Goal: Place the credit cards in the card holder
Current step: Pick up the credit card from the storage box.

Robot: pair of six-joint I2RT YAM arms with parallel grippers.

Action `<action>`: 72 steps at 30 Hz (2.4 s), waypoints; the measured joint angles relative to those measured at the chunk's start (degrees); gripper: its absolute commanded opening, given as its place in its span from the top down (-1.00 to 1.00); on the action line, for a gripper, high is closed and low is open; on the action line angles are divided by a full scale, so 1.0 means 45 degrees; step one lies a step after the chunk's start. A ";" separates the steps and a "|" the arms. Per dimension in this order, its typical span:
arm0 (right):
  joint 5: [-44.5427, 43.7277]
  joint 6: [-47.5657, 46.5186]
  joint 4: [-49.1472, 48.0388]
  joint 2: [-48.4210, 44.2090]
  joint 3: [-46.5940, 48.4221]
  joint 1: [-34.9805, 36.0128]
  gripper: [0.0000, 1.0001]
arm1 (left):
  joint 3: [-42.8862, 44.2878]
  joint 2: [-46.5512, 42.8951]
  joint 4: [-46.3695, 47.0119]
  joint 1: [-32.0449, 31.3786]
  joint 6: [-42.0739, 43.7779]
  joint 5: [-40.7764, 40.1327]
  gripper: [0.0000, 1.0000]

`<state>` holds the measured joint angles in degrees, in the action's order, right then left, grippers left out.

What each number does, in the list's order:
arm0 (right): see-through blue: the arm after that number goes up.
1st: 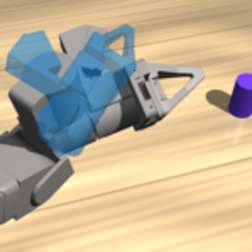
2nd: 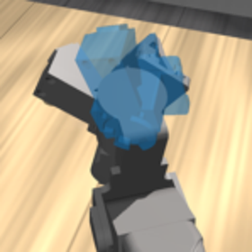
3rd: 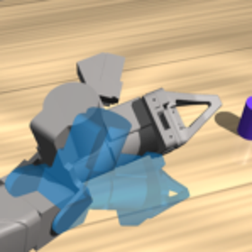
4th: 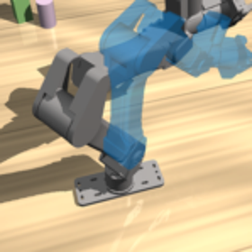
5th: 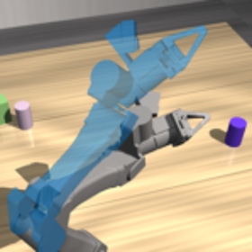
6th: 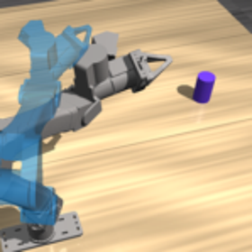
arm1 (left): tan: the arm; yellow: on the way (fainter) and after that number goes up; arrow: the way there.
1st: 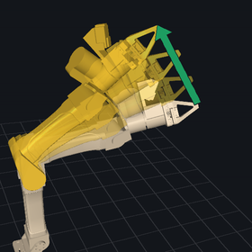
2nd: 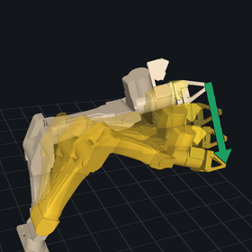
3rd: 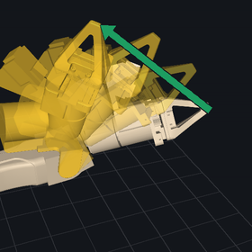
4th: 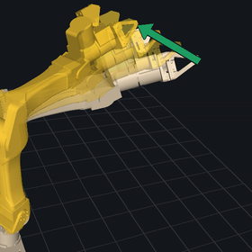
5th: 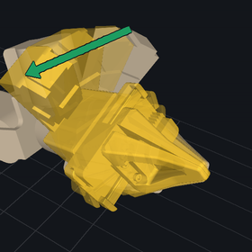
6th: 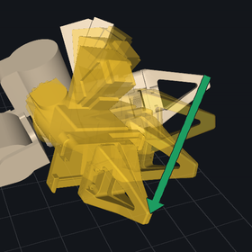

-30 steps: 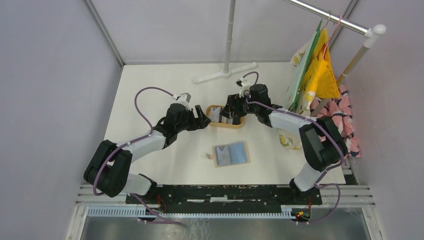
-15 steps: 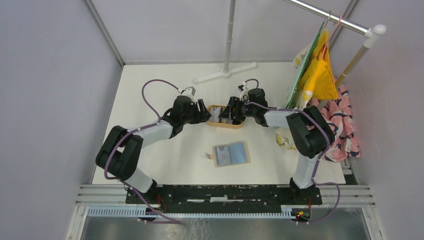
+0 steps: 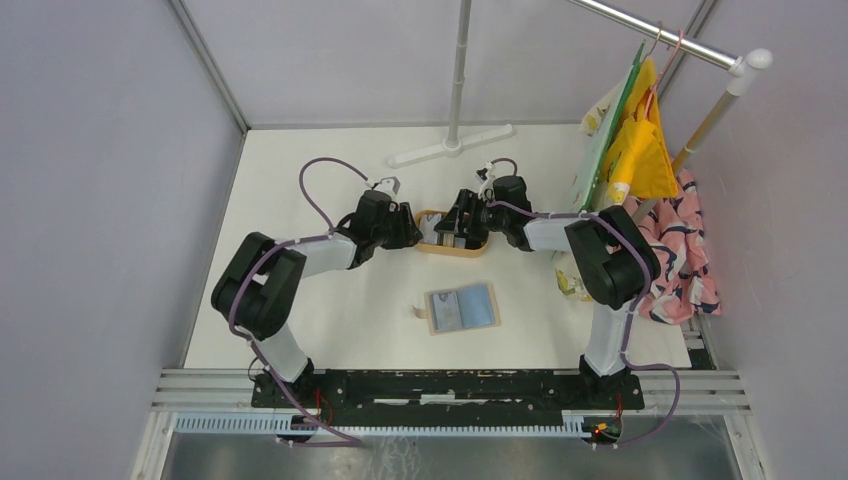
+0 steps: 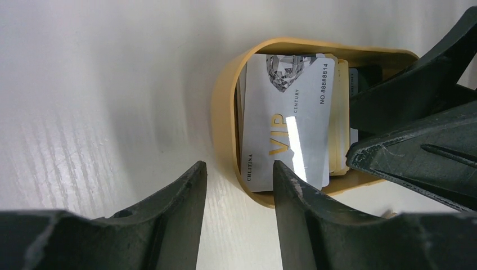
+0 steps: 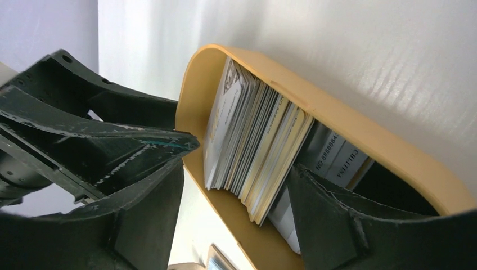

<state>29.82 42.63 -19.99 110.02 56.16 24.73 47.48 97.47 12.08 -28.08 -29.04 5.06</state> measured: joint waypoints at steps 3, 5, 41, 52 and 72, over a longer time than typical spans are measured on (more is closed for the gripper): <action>0.0223 0.0515 -0.0476 0.0335 0.0092 0.0000 -0.29 | 0.0160 0.0253 -0.0010 0.0000 0.0005 0.0228 0.01; 0.0340 0.0792 -0.0738 0.0486 0.0087 0.0000 -0.14 | 0.0223 0.0340 -0.0015 0.0000 0.0010 0.0350 0.04; 0.1962 0.3041 -0.3177 0.0923 -0.0738 -0.0641 -0.18 | 0.0486 0.0690 0.0005 0.0141 0.0141 0.1307 0.10; 0.2035 0.2691 -0.3128 0.0481 -0.0991 -0.0976 -0.08 | 0.0486 0.0690 0.0000 0.0131 0.0146 0.1316 0.11; 0.1695 0.1035 -0.1554 0.0121 -0.0986 -0.1375 0.02 | 0.0486 0.0661 -0.0005 0.0053 0.0146 0.1360 0.11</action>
<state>37.45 47.29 -26.98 110.56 51.72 18.55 49.67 100.44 12.05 -27.83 -28.38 11.18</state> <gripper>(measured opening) 0.508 0.448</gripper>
